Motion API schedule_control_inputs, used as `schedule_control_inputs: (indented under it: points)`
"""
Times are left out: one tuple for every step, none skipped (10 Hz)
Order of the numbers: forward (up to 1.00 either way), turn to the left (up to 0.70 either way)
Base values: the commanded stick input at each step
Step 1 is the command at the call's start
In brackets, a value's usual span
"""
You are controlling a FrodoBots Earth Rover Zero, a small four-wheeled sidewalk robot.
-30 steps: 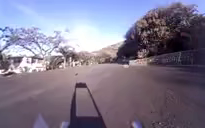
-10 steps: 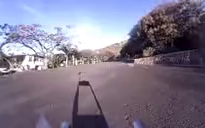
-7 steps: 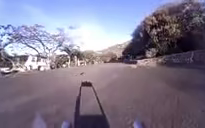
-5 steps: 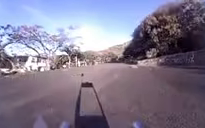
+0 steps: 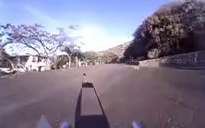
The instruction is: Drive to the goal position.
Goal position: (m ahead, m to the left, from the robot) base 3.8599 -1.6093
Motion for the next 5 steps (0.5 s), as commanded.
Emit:
schedule_control_inputs:
  points:
    - [0.5, -0.5]
    - [0.5, -0.5]
    - [0.5, -0.5]
    - [0.5, -0.5]
    - [0.5, -0.47]
